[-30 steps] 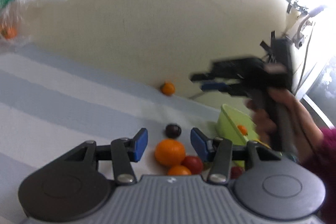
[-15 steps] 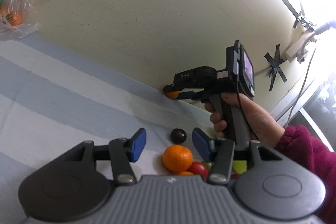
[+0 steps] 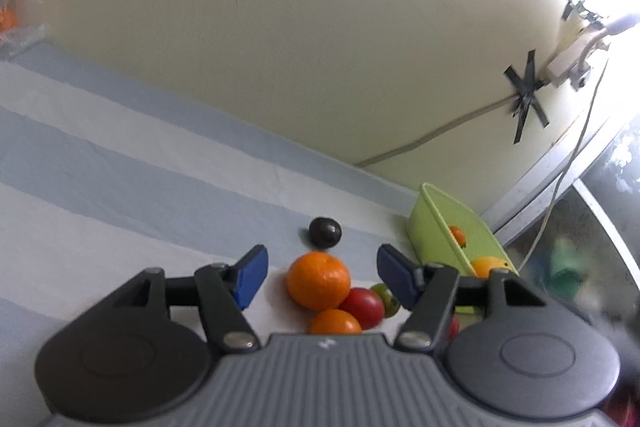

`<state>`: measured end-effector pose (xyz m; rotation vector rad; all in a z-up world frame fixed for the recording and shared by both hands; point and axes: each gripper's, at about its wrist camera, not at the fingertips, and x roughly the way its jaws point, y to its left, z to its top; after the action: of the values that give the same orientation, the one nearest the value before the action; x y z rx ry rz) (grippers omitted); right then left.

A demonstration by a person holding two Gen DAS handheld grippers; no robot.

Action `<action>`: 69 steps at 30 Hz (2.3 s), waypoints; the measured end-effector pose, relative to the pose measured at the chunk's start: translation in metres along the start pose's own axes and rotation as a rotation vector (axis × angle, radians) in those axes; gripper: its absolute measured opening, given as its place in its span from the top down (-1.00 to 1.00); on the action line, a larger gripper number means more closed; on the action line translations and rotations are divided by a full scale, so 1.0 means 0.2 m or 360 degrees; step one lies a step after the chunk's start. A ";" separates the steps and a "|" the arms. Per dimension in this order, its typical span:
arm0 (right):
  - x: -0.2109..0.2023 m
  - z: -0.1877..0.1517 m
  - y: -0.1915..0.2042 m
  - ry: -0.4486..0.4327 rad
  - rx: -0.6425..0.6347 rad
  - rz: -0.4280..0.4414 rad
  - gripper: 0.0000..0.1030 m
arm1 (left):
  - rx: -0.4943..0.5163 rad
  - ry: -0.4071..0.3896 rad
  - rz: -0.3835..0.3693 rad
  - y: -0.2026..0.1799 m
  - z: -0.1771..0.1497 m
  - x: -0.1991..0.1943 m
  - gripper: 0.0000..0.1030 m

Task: Organize fruits
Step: 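Close the left tool on a mandarin while the right grasps an orange tomato by the wall, then carry the mandarin and orange tomato over the basket and open both tools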

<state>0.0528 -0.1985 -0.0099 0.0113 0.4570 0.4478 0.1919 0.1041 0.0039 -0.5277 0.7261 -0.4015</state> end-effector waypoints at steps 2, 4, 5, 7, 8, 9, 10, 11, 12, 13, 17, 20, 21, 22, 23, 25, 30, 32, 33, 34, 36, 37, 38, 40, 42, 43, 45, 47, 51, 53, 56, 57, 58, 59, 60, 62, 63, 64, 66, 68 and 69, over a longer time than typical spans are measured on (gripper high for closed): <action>-0.08 -0.10 0.02 0.0003 -0.0040 -0.0027 0.26 | 0.0015 0.0043 0.0055 -0.02 0.00 0.04 -0.20; -0.07 -0.09 -0.01 -0.0003 -0.0025 -0.0024 0.26 | 0.0002 0.0083 0.0110 -0.04 0.00 0.07 -0.20; -0.06 -0.10 0.00 -0.0013 -0.0006 -0.0015 0.26 | -0.0016 0.0081 0.0126 -0.06 0.00 0.09 -0.20; -0.05 -0.09 0.01 -0.0026 0.0031 0.0006 0.26 | -0.0039 0.0064 0.0169 -0.07 -0.01 0.09 -0.13; -0.03 -0.09 0.02 -0.0029 0.0052 0.0010 0.26 | -0.0041 0.0057 0.0201 -0.08 -0.02 0.09 -0.05; 0.00 -0.09 0.06 -0.0029 0.0072 0.0011 0.26 | -0.0035 0.0063 0.0215 -0.09 -0.03 0.09 0.26; 0.01 -0.08 0.06 -0.0031 0.0093 0.0019 0.26 | -0.0038 0.0067 0.0201 -0.09 -0.03 0.09 0.26; 0.01 -0.09 0.07 -0.0033 0.0107 0.0028 0.26 | -0.0029 0.0054 0.0232 -0.11 -0.04 0.09 0.26; -0.01 -0.07 0.07 -0.0037 0.0110 0.0034 0.26 | -0.0010 0.0044 0.0264 -0.12 -0.04 0.07 0.27; -0.01 -0.07 0.08 -0.0041 0.0108 0.0038 0.26 | -0.0002 0.0034 0.0286 -0.13 -0.04 0.06 0.27; -0.04 -0.08 0.09 -0.0046 0.0085 0.0060 0.26 | -0.0056 -0.0061 0.0227 -0.12 -0.04 -0.09 0.27; -0.07 -0.10 0.11 -0.0020 0.0057 0.0070 0.26 | -0.0011 -0.0112 0.0205 -0.15 -0.10 -0.23 0.27; -0.08 -0.11 0.12 -0.0008 0.0048 0.0073 0.26 | 0.0014 -0.0104 0.0199 -0.17 -0.14 -0.27 0.27; -0.10 -0.13 0.13 0.0005 0.0033 0.0076 0.26 | 0.0044 -0.0088 0.0196 -0.18 -0.19 -0.31 0.27; -0.11 -0.14 0.14 0.0016 0.0019 0.0074 0.26 | 0.0078 -0.0066 0.0189 -0.20 -0.24 -0.34 0.27; -0.14 -0.17 0.16 0.0045 -0.0003 0.0070 0.26 | 0.0129 -0.0017 0.0172 -0.23 -0.34 -0.39 0.27; -0.22 -0.25 0.21 0.0107 -0.0049 0.0087 0.26 | 0.0203 0.0082 0.0139 -0.27 -0.58 -0.48 0.27; -0.23 -0.27 0.23 0.0127 -0.0068 0.0106 0.26 | 0.0256 0.0084 0.0157 -0.28 -0.66 -0.51 0.26; -0.23 -0.28 0.24 0.0136 -0.0078 0.0110 0.26 | 0.0277 0.0081 0.0172 -0.29 -0.67 -0.51 0.26; -0.22 -0.29 0.25 0.0145 -0.0090 0.0104 0.25 | 0.0295 0.0071 0.0183 -0.29 -0.68 -0.51 0.25; -0.22 -0.31 0.27 0.0121 -0.0132 0.0082 0.24 | 0.0317 0.0054 0.0201 -0.31 -0.68 -0.51 0.23; -0.22 -0.31 0.28 0.0119 -0.0156 0.0066 0.24 | 0.0324 0.0046 0.0215 -0.32 -0.68 -0.51 0.18; -0.21 -0.31 0.29 0.0123 -0.0176 0.0043 0.24 | 0.0334 0.0042 0.0230 -0.33 -0.69 -0.50 0.14; -0.21 -0.33 0.29 0.0115 -0.0188 0.0025 0.22 | 0.0372 0.0037 0.0261 -0.35 -0.70 -0.52 0.07; -0.22 -0.33 0.29 0.0117 -0.0176 0.0033 0.22 | 0.0417 0.0034 0.0280 -0.37 -0.73 -0.51 0.06; -0.22 -0.33 0.28 0.0118 -0.0169 0.0037 0.22 | 0.0430 0.0035 0.0286 -0.38 -0.73 -0.50 0.03; -0.22 -0.33 0.28 0.0120 -0.0160 0.0043 0.22 | 0.0446 0.0036 0.0295 -0.39 -0.73 -0.49 0.02; -0.22 -0.33 0.28 0.0121 -0.0157 0.0047 0.22 | 0.0455 0.0038 0.0302 -0.40 -0.73 -0.49 0.02; -0.22 -0.32 0.28 0.0126 -0.0165 0.0053 0.19 | 0.0469 0.0036 0.0316 -0.41 -0.74 -0.49 0.02; -0.21 -0.31 0.28 0.0129 -0.0197 0.0053 0.11 | 0.0483 0.0027 0.0325 -0.42 -0.75 -0.49 0.02; -0.16 -0.27 0.29 0.0153 -0.0234 0.0038 -0.01 | 0.0492 0.0015 0.0363 -0.42 -0.75 -0.49 0.07; -0.14 -0.26 0.28 0.0171 -0.0222 0.0048 -0.02 | 0.0484 0.0015 0.0372 -0.41 -0.75 -0.50 0.07; -0.13 -0.25 0.27 0.0185 -0.0199 0.0058 -0.02 | 0.0478 0.0013 0.0373 -0.41 -0.75 -0.50 0.07; -0.12 -0.25 0.27 0.0190 -0.0181 0.0069 -0.02 | 0.0476 0.0007 0.0375 -0.41 -0.75 -0.51 0.07; -0.13 -0.25 0.26 0.0185 -0.0172 0.0080 -0.01 | 0.0485 -0.0004 0.0381 -0.41 -0.76 -0.52 0.07; -0.14 -0.27 0.26 0.0167 -0.0172 0.0097 0.10 | 0.0518 -0.0009 0.0388 -0.42 -0.77 -0.53 0.14; -0.15 -0.27 0.25 0.0160 -0.0170 0.0108 0.27 | 0.0528 -0.0002 0.0367 -0.43 -0.78 -0.53 0.24; -0.17 -0.28 0.25 0.0151 -0.0165 0.0116 0.27 | 0.0540 -0.0006 0.0377 -0.44 -0.78 -0.53 0.25; -0.20 -0.27 0.23 0.0098 -0.0164 0.0128 0.27 | 0.0574 0.0018 0.0373 -0.46 -0.76 -0.50 0.25; -0.21 -0.23 0.19 0.0031 -0.0165 0.0074 0.27 | 0.0564 0.0042 0.0309 -0.49 -0.70 -0.46 0.25; -0.21 -0.21 0.16 -0.0003 -0.0147 0.0039 0.27 | 0.0557 0.0044 0.0280 -0.51 -0.66 -0.44 0.25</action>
<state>-0.0124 -0.1920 -0.0255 -0.0717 0.4345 0.4923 0.0214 0.0275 0.0248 -0.1277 0.7040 -0.3616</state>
